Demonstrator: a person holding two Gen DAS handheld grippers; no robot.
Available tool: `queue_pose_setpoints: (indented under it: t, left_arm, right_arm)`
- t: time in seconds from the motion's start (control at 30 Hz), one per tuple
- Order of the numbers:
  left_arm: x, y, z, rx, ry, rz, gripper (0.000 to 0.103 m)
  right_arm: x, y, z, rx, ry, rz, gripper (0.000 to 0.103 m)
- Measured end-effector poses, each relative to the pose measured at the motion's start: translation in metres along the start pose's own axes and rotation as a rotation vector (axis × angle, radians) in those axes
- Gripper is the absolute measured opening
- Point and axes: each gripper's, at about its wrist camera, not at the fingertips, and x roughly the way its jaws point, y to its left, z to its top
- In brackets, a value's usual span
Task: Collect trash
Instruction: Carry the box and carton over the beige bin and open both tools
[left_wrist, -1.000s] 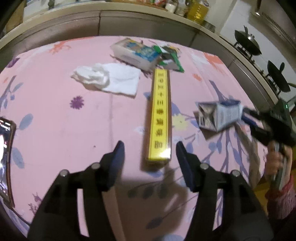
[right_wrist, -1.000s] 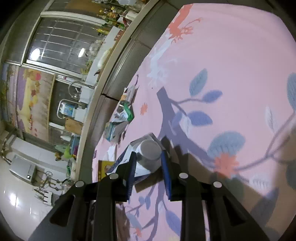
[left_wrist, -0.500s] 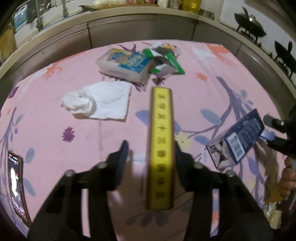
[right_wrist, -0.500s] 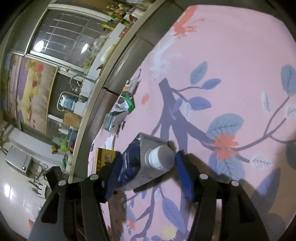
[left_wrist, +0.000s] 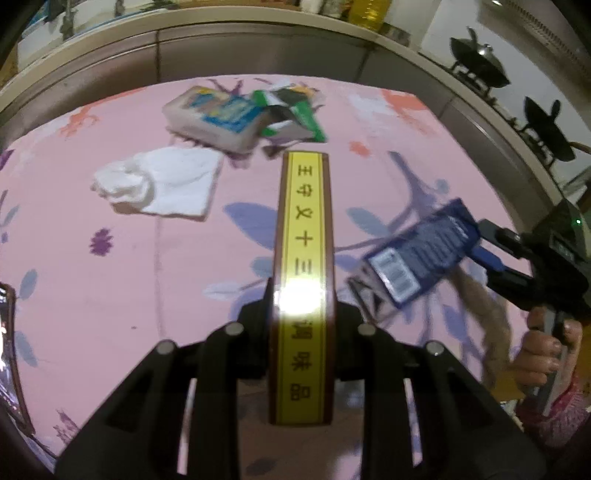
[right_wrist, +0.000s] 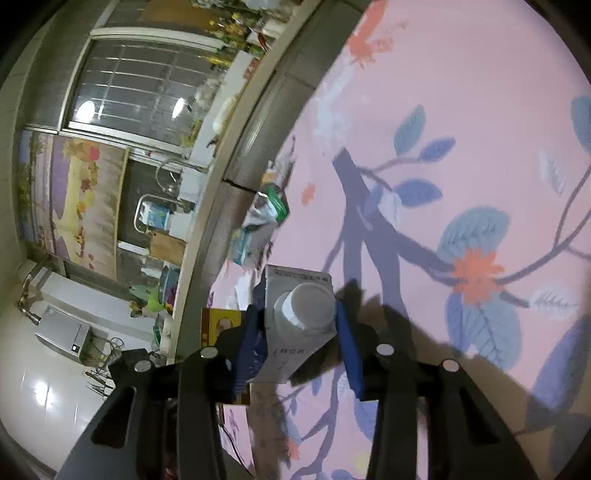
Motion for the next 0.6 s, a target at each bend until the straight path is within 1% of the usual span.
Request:
queue_pose_setpoints:
  t: [0.03, 0.2, 0.23, 0.27, 0.43, 0.53, 0.6]
  left_arm:
    - [-0.001, -0.005, 0.001, 0.005, 0.001, -0.014, 0.023]
    - [0.004, -0.032, 0.006, 0.042, 0.014, -0.034, 0.023]
    - [0.004, -0.037, 0.007, 0.051, 0.017, -0.041, 0.023]
    - [0.006, -0.044, 0.008, 0.064, 0.02, -0.05, 0.023]
    - [0.012, -0.08, 0.013, 0.126, 0.031, -0.076, 0.023]
    - [0.015, -0.098, 0.017, 0.154, 0.035, -0.091, 0.023]
    - [0.017, -0.109, 0.022, 0.175, 0.035, -0.099, 0.023]
  right_arm:
    - [-0.004, 0.0, 0.002, 0.005, -0.009, 0.006, 0.037]
    - [-0.032, -0.013, 0.01, 0.051, -0.076, 0.028, 0.034]
    - [-0.038, -0.016, 0.012, 0.061, -0.087, 0.045, 0.023]
    - [-0.042, -0.019, 0.013, 0.072, -0.088, 0.055, 0.023]
    - [-0.064, -0.03, 0.017, 0.085, -0.133, 0.035, 0.023]
    - [-0.075, -0.033, 0.019, 0.09, -0.157, 0.049, 0.023]
    - [-0.087, -0.034, 0.022, 0.09, -0.189, 0.06, 0.023]
